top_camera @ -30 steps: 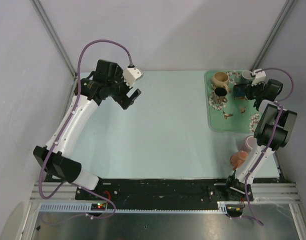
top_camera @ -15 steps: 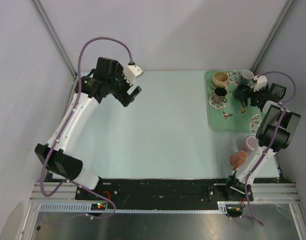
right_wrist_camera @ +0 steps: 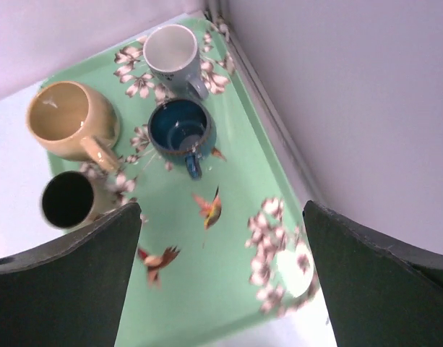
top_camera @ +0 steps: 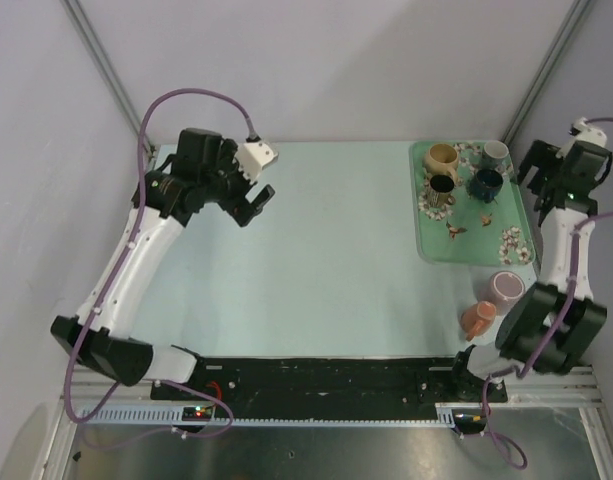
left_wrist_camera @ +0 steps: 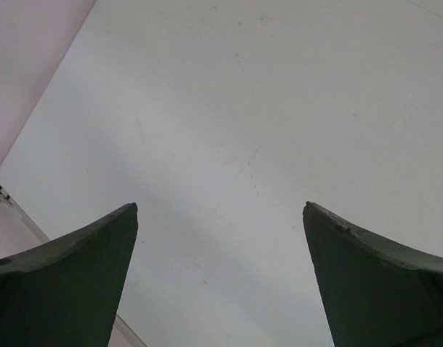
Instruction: Turn the mug right side up
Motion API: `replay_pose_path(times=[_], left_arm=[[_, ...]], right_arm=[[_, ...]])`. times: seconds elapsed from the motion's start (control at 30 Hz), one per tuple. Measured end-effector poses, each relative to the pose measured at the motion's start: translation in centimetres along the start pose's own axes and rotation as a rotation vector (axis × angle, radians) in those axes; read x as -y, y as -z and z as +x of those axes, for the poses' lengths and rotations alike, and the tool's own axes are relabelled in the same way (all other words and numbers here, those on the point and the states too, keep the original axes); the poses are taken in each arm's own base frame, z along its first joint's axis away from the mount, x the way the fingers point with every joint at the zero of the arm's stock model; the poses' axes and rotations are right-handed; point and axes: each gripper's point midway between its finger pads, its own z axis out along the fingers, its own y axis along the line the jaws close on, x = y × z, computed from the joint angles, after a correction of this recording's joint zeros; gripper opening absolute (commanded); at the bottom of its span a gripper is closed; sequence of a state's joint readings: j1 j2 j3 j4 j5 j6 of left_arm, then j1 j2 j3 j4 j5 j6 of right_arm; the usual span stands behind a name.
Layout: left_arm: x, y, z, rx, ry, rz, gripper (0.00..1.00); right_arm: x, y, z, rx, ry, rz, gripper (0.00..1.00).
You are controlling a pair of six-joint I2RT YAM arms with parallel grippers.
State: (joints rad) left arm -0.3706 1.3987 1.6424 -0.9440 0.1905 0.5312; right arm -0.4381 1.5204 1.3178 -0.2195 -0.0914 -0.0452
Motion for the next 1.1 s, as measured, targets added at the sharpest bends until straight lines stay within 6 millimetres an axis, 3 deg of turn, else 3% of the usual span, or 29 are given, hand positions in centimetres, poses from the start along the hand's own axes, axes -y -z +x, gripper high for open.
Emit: replay_pose_path(times=[0.07,0.13,0.2,0.3,0.4,0.47,0.63,0.73,0.87,1.1], left_arm=[[0.6,0.5,0.8,-0.006,0.001,0.002,1.0],[1.1,1.0,1.6,-0.01,0.002,0.005,1.0],[1.6,1.4,2.2,-0.013,0.003,0.008,1.0],[2.4,2.1,3.0,-0.009,0.001,0.013,1.0],[3.1,2.8,3.2,0.003,-0.007,0.015,1.0],[3.5,3.3,3.2,0.016,-0.014,0.019,1.0],[4.7,4.1,3.0,0.051,-0.03,0.041,1.0],[5.4,4.4,3.3,0.059,-0.035,0.052,1.0],[6.1,4.8,3.8,0.067,-0.039,0.062,1.0],[6.5,5.7,4.2,0.088,-0.046,0.055,1.0]], right_arm=[[0.7,3.1,-0.2,-0.01,-0.111,0.044,0.99],[1.9,5.6,1.3,-0.038,-0.216,0.062,0.99],[3.5,7.5,4.4,-0.096,-0.318,0.099,0.99],[5.7,9.9,10.9,-0.241,-0.469,0.209,0.99],[6.0,11.7,15.5,-0.358,-0.554,0.298,0.99],[6.5,12.8,17.5,-0.402,-0.641,0.358,0.99],[10.2,15.5,21.6,-0.426,-0.953,0.583,0.99],[10.9,16.9,24.3,-0.452,-1.116,0.682,0.94],[10.3,17.6,25.3,-0.445,-1.244,0.73,0.89],[9.8,16.5,25.6,-0.453,-1.404,0.74,0.86]])
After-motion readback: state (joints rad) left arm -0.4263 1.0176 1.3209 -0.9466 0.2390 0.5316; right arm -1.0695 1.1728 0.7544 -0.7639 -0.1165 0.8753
